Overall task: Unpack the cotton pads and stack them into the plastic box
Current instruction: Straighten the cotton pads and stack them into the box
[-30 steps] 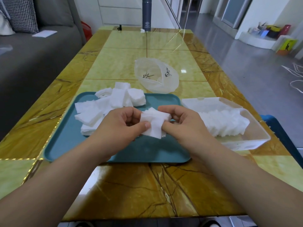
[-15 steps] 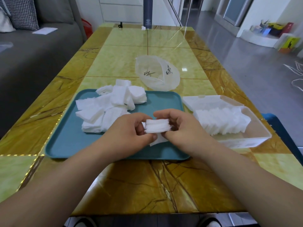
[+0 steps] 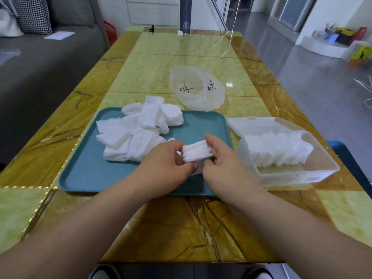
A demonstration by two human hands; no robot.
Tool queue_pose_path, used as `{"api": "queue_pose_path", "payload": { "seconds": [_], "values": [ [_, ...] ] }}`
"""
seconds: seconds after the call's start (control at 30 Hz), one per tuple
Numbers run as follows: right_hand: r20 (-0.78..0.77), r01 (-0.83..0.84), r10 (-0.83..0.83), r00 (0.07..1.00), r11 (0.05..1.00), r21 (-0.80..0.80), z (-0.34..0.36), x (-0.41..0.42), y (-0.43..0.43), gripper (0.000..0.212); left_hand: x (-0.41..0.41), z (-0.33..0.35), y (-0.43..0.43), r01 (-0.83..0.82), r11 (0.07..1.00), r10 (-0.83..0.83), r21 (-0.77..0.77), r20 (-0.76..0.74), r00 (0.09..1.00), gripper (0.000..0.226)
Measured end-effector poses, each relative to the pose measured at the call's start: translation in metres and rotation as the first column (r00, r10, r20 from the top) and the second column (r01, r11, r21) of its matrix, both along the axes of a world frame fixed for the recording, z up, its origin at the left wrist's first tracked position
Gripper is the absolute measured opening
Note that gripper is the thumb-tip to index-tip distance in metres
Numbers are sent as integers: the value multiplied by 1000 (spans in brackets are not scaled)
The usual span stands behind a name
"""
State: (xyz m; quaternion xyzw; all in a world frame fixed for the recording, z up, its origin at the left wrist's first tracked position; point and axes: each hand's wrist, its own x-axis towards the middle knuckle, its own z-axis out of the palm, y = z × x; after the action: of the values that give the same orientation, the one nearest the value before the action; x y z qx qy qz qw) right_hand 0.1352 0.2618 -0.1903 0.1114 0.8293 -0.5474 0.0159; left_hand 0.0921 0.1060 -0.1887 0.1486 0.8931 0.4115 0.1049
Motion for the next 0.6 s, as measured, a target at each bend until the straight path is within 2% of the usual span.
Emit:
{"api": "queue_pose_path", "payload": {
  "seconds": [0.1, 0.23, 0.37, 0.43, 0.5, 0.6],
  "values": [
    [30, -39, 40, 999, 999, -23, 4, 4, -3, 81, 2, 3, -1, 28, 994, -38, -104, -98, 995, 12],
    [65, -84, 85, 994, 996, -27, 7, 4, -2, 85, 1, 6, -4, 22, 993, -37, -120, -127, 991, 8],
    [-8, -124, 125, 992, 985, 119, 8, 1, 4, 85, 0, 10, -4, 48, 989, -68, -142, -140, 988, 2],
    [-62, -108, 120, 991, 978, 178, 8, -3, 9, 71, -1, 11, -6, 69, 989, -86, -134, -125, 988, 7],
    [-95, -81, 104, 990, 971, 225, 9, -6, 12, 53, -3, 12, -10, 69, 986, -87, -152, -114, 990, 22],
    [-121, -43, 84, 989, 950, 308, 11, -8, 15, 29, -12, 14, -15, -57, 965, 1, -256, -215, 977, 42]
  ]
}}
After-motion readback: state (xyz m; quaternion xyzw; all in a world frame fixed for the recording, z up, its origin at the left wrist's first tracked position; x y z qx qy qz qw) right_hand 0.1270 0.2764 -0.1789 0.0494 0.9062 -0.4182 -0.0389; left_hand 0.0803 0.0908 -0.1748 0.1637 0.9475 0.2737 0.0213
